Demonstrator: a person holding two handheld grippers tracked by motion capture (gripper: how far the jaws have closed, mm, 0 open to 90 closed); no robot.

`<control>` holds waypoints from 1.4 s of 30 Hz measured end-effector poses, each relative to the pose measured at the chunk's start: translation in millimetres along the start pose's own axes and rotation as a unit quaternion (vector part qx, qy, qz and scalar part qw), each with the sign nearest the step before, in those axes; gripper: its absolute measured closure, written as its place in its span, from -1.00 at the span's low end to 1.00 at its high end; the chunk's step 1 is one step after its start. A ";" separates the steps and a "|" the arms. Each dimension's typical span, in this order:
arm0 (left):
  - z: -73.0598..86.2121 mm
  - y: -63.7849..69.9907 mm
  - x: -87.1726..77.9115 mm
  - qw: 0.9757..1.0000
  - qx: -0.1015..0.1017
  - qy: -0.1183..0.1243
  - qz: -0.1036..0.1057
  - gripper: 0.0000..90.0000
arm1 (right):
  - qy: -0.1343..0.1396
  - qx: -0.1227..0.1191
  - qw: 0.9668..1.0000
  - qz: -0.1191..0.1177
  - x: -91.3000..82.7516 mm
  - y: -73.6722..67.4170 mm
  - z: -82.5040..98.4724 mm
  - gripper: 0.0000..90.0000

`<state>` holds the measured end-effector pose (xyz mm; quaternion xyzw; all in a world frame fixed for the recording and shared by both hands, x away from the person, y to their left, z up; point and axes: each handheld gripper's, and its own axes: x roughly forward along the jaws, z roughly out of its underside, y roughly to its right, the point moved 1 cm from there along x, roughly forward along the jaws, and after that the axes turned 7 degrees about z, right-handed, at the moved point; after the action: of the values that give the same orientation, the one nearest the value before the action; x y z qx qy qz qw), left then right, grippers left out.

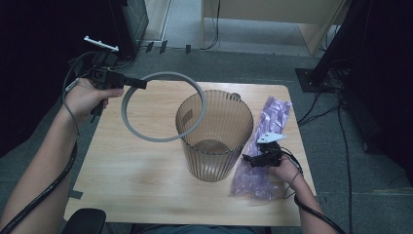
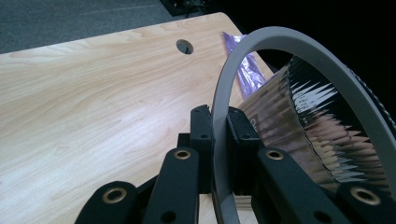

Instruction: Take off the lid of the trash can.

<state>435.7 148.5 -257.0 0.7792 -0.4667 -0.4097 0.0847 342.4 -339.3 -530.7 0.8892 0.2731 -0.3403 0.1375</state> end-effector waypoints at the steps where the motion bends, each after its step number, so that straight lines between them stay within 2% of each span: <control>1: 0.9 -0.9 -1.3 1.000 -0.002 0.002 -0.001 0.84 | 0.000 0.000 1.000 0.000 0.0 -0.1 0.0 -0.80; 9: 6.4 -8.7 -11.7 1.000 -0.014 0.014 -0.001 0.84 | 0.000 0.000 1.000 0.000 0.0 0.0 0.0 -0.80; 27: 17.0 -21.9 -22.8 0.999 -0.029 0.020 -0.014 0.84 | 0.000 0.000 1.000 0.000 0.0 0.0 0.0 -0.80; 42: 32.5 -36.8 -38.9 0.998 -0.046 0.042 -0.031 0.84 | 0.000 -0.002 1.000 -0.001 0.6 -0.1 -0.2 -0.81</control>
<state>427.7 207.9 -275.3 0.8051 -0.4196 -0.3996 0.1271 342.8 -338.9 -530.9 0.8887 0.2748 -0.3397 0.1388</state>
